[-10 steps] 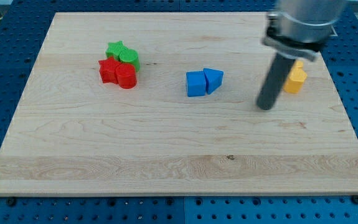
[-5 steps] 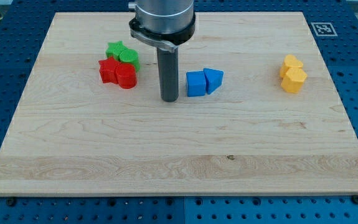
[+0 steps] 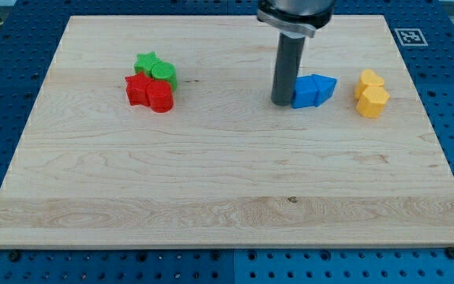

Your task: Move the blue cube along with the blue triangle towards the yellow heart

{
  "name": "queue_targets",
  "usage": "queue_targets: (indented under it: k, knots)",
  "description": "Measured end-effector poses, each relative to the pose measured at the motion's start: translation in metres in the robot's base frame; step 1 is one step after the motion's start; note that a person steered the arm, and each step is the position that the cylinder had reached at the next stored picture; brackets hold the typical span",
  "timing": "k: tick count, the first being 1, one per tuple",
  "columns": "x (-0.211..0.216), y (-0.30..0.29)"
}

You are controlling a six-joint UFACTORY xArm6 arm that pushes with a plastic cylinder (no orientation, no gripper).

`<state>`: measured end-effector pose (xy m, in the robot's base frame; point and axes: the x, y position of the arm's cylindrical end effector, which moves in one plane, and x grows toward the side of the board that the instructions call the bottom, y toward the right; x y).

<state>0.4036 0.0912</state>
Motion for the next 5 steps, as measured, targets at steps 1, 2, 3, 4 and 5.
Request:
queue_targets:
  k: [1, 2, 3, 4, 5]
  knots:
    - [0.000, 0.009]
    - [0.005, 0.015]
    - [0.012, 0.044]
    - [0.012, 0.065]
    - [0.005, 0.065]
